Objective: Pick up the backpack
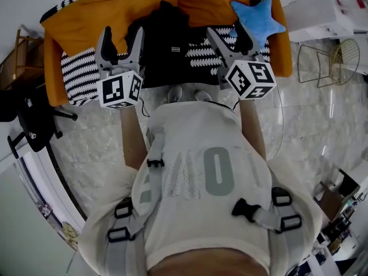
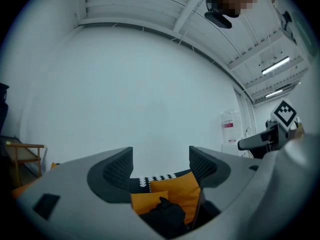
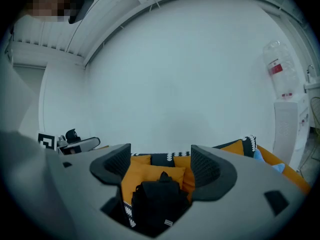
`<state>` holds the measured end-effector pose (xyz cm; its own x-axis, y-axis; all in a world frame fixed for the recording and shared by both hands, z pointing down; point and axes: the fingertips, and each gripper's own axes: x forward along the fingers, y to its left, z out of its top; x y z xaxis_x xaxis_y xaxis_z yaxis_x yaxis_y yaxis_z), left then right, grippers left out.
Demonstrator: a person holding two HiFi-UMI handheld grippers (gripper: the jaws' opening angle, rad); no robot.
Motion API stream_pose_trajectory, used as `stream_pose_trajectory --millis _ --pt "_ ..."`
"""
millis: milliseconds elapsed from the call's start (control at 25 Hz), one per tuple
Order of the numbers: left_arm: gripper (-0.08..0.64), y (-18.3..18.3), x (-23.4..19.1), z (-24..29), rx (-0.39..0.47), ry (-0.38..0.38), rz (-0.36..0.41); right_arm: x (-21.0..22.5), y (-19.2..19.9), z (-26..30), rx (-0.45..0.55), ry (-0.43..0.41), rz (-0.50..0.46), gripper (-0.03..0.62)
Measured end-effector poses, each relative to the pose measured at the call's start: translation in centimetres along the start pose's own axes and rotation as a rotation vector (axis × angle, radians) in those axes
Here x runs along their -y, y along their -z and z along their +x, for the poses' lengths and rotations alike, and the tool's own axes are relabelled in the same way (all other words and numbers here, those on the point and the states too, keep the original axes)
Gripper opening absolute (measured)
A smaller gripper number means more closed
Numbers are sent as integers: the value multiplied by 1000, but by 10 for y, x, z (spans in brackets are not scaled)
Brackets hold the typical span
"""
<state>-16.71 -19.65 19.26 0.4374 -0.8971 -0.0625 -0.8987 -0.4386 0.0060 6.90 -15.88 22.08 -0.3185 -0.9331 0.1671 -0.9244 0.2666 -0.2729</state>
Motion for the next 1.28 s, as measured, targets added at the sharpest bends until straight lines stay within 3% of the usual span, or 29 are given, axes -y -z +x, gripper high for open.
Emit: stream_pose_trajectory --millis 200,440,720,1040,1280 --pt "336 6 -3 -4 -22 -20 26 -3 10 7 -38 -19 2 367" --pt "368 16 -2 -4 -49 -4 -9 -6 15 20 -68 -50 18 367" --pt "377 55 -24 0 -148 -10 -22 -12 35 53 -148 -84 31 365" --pt "377 194 -58 11 -399 2 -52 5 122 119 -320 -116 12 365" --pt "377 312 -80 11 -512 -13 -73 28 216 156 -404 -90 -11 367"
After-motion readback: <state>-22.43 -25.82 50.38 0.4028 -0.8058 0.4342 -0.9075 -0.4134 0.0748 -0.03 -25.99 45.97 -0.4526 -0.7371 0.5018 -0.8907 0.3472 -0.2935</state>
